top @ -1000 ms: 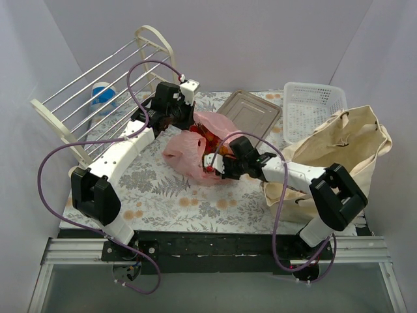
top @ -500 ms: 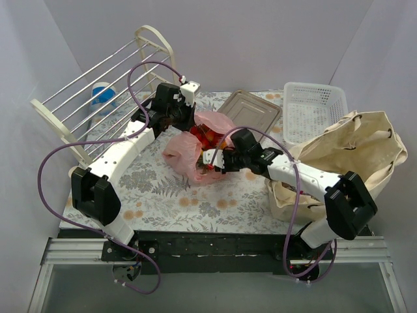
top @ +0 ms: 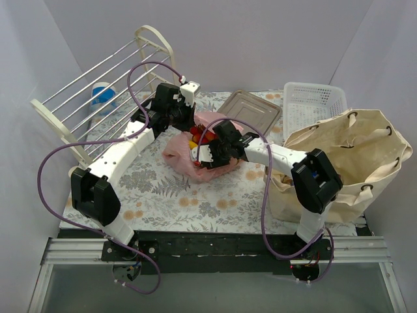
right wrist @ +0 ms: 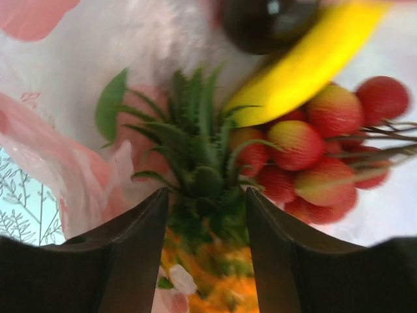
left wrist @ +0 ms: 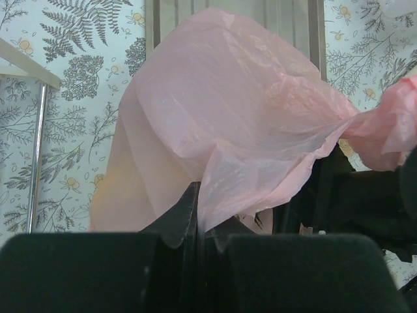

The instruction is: Untie the knot of the grocery bags and take out the mixed food

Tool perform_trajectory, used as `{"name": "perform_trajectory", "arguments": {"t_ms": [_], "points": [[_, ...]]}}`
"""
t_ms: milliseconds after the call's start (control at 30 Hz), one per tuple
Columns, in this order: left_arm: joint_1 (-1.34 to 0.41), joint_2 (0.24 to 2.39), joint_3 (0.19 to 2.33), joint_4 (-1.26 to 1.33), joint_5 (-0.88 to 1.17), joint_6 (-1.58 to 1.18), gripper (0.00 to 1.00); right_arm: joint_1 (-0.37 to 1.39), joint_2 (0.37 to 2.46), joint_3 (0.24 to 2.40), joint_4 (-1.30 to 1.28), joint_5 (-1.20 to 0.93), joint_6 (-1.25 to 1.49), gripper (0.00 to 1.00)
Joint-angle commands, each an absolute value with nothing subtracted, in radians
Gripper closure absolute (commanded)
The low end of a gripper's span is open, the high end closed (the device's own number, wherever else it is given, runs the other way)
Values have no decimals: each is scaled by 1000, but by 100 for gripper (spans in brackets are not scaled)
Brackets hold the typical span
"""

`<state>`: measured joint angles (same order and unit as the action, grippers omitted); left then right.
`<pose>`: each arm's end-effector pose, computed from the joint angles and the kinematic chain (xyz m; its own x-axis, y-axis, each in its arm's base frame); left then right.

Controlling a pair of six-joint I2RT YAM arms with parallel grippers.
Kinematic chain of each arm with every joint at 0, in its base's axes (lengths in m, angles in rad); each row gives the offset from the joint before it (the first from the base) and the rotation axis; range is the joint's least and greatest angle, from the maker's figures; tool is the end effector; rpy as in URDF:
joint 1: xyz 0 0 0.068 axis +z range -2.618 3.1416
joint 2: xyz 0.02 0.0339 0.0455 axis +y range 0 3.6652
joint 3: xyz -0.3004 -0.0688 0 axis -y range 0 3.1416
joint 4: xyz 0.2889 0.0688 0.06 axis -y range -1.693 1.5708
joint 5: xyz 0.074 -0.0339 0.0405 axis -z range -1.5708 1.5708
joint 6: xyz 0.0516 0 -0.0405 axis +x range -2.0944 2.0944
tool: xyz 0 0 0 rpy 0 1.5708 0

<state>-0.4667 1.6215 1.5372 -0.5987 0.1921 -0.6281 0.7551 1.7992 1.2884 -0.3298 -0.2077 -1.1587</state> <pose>0.3750 -0.2000 0.3703 -0.7933 -0.2462 -0.5568 0.1332 0.8223 -0.5533 0.3222 0.3178 0.2245 0.4890 -0.7710 -0.4079 -0.8058 -0.2202 -0.5496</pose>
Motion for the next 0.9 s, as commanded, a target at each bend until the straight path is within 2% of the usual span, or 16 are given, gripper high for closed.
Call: {"name": "perform_trajectory", "arguments": {"t_ms": [0, 33, 100, 300, 467, 533, 633, 733, 833, 867], "points": [[-463, 1543, 1548, -594, 196, -623, 100, 765, 1838, 1357, -445, -204, -1253, 40], [-463, 1542, 1546, -594, 195, -623, 100, 767, 1844, 1361, -465, -206, -1258, 36], [-463, 1540, 1543, -594, 193, -623, 100, 773, 1859, 1359, -463, -195, -1261, 8], [-463, 1540, 1542, -598, 206, -627, 100, 807, 1864, 1249, -214, -104, -1285, 8], [-463, 1540, 1542, -604, 215, -627, 100, 818, 1864, 1220, -11, -5, -1224, 17], [-463, 1540, 1537, -609, 221, -630, 100, 818, 1853, 1213, 70, -3, -1212, 18], [-463, 1540, 1539, -612, 232, -632, 100, 821, 1842, 1207, 100, -15, -1239, 15], [-463, 1543, 1539, -614, 236, -634, 100, 822, 1862, 1221, 23, -47, -1287, 13], [-463, 1543, 1540, -612, 232, -635, 100, 822, 1907, 1244, -49, -37, -1278, 16], [-463, 1542, 1540, -609, 229, -634, 100, 822, 1923, 1249, -61, -31, -1261, 21]]}}
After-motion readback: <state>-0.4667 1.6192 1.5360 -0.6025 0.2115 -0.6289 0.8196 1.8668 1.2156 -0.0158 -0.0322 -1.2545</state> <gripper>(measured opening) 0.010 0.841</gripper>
